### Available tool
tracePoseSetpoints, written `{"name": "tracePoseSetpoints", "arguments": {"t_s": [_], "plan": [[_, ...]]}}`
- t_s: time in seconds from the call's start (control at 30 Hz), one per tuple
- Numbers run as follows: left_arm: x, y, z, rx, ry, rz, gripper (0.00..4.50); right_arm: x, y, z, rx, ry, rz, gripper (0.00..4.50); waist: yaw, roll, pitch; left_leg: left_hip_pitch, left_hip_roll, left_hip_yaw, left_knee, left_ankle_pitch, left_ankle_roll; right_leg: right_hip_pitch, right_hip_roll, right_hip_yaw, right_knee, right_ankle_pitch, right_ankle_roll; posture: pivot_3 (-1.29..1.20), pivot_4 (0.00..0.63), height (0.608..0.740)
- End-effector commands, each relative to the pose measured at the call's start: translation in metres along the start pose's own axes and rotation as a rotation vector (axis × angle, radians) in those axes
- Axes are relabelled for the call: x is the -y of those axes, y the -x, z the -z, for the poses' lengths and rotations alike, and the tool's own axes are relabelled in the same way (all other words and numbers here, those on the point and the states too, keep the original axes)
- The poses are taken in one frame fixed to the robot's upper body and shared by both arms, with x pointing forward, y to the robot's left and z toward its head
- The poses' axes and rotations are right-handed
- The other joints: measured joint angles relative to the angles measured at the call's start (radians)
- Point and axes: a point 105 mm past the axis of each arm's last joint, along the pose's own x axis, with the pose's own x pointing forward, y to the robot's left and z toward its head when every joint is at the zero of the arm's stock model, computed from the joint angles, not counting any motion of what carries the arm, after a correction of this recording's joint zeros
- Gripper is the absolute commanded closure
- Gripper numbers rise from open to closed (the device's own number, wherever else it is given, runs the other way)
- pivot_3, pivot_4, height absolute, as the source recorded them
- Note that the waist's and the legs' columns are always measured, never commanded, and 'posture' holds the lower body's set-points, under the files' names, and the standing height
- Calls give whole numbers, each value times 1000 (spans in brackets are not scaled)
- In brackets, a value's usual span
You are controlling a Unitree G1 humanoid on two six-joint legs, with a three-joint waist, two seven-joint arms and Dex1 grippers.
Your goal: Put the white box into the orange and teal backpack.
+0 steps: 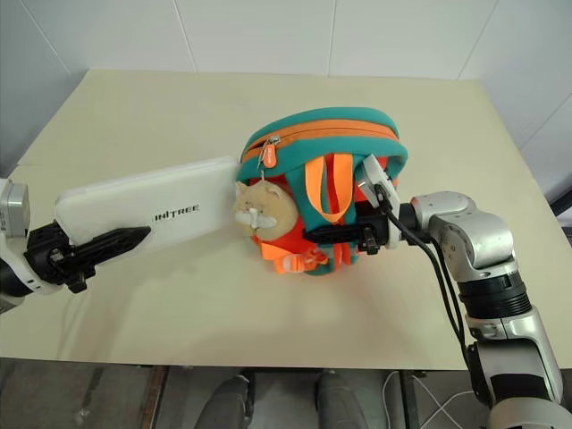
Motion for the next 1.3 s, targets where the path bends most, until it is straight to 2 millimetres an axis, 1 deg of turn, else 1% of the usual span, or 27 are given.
{"name": "tracePoseSetpoints", "arguments": {"t_s": [0.03,0.1,0.2,0.33,0.43,0.5,0.57,0.63,0.77,0.87,0.97,1.0,1.03,1.13,1.3], "plan": [[-3,-11,-23,61,-154,23,3176,-11,-3,-1,-18,8,-65,4465,1,0,0,0,0,0,0,0,0,0,0,0,0,0,0,0,150,740],[-4,-18,-29,65,-204,57,3176,-18,1,-3,-41,6,-108,4465,1,0,0,0,0,0,0,0,0,0,0,0,0,0,0,0,150,740],[2,-29,-34,48,-258,139,3176,-29,7,-9,-75,-2,-175,4465,2,0,0,0,0,0,1,0,0,0,0,0,0,0,0,0,150,740],[14,-36,-40,33,-278,250,3176,-36,13,-17,-106,3,-214,4465,2,0,0,-1,0,0,1,0,0,0,0,0,0,0,1,0,150,740],[22,-38,-42,6,-286,315,3176,-36,15,-23,-104,12,-211,4465,2,0,0,-1,0,0,1,0,0,0,0,0,0,0,1,0,150,740],[25,-39,-40,-28,-297,350,3176,-36,15,-25,-97,14,-206,4465,2,0,0,-1,0,0,1,0,0,0,0,0,0,0,1,0,150,740],[25,-41,-31,-88,-323,377,3176,-35,14,-26,-92,16,-201,4465,0,0,0,-1,0,0,1,0,0,0,0,0,0,0,1,0,150,740],[18,-48,-25,-129,-362,371,3176,-36,13,-26,-91,20,-201,4465,1,0,0,-1,0,0,1,0,0,0,1,0,0,0,1,0,150,740],[10,-62,-22,-159,-419,365,3176,-37,11,-26,-87,25,-202,4465,2,0,0,-1,0,0,3,0,0,0,1,0,2,0,1,0,150,740],[6,-79,-19,-186,-420,359,3176,-38,10,-26,-83,27,-200,4465,2,0,0,-1,0,0,5,0,0,0,1,0,4,-1,1,0,150,740],[1,-112,-21,-174,-434,310,3176,-38,8,-25,-81,29,-199,4465,4,0,0,-1,0,0,8,0,1,0,1,0,7,-1,2,0,150,740],[1,-124,-22,-157,-427,305,3176,-38,7,-25,-80,30,-199,4465,7,0,1,-1,0,0,9,0,1,0,2,0,7,-1,2,0,150,740],[2,-132,-23,-146,-422,304,3176,-38,7,-25,-79,31,-200,4465,9,0,1,-1,-1,-1,11,0,1,0,2,0,8,-1,2,0,150,740],[15,-159,-25,-78,-393,350,3176,-39,6,-24,-79,37,-193,4465,11,0,1,-2,-1,-1,14,-1,1,0,2,0,10,-1,3,0,150,740],[16,-180,-13,-77,-369,350,3176,-37,6,-23,-79,44,-166,4465,7,0,1,-2,0,-1,14,0,1,0,2,0,12,-1,3,0,150,740]]}}
